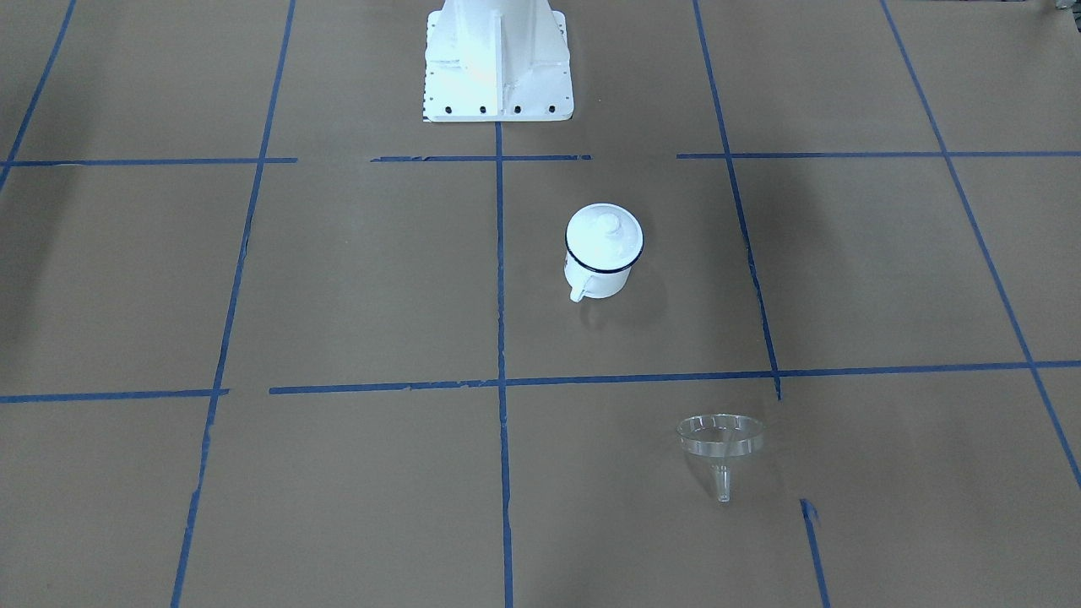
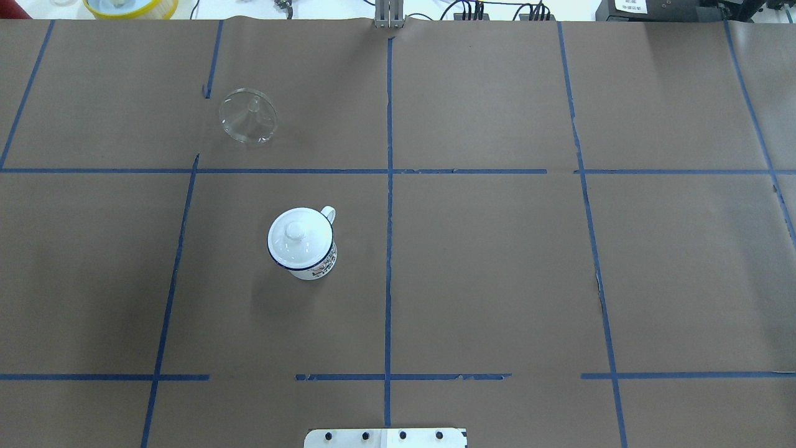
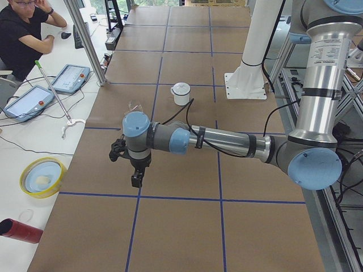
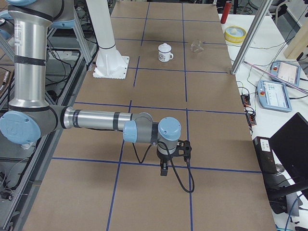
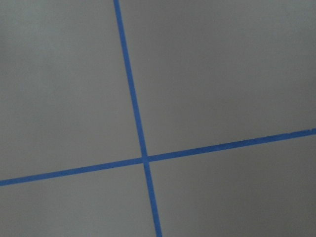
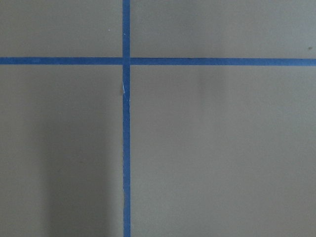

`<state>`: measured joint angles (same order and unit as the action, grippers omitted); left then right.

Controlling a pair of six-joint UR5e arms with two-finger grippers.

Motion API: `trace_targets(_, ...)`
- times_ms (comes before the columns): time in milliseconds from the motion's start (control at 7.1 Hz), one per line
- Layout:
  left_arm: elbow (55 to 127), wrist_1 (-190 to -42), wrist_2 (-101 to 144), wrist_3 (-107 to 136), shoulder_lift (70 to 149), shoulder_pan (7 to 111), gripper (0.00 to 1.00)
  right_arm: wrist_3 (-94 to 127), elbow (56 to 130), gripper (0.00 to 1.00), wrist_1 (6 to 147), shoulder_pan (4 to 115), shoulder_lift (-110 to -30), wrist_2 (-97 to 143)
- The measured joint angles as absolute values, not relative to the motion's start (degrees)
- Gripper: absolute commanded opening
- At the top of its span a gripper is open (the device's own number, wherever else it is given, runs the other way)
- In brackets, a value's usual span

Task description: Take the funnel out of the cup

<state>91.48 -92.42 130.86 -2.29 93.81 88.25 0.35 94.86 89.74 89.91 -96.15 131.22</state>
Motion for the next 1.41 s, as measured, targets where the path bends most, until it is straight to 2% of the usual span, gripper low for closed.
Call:
trace_targets(563, 86.56, -92.1, 133.12, -5.32, 93.18, 91.1, 1.0, 0.35, 94.85, 1.0, 89.74, 89.91, -96.15, 131.22)
trace_targets(1408, 85.91, -91.79, 135.15, -5.19, 91.46, 90.97, 1.0, 0.35, 94.83, 1.0, 89.74, 89.91, -96.13, 131.22)
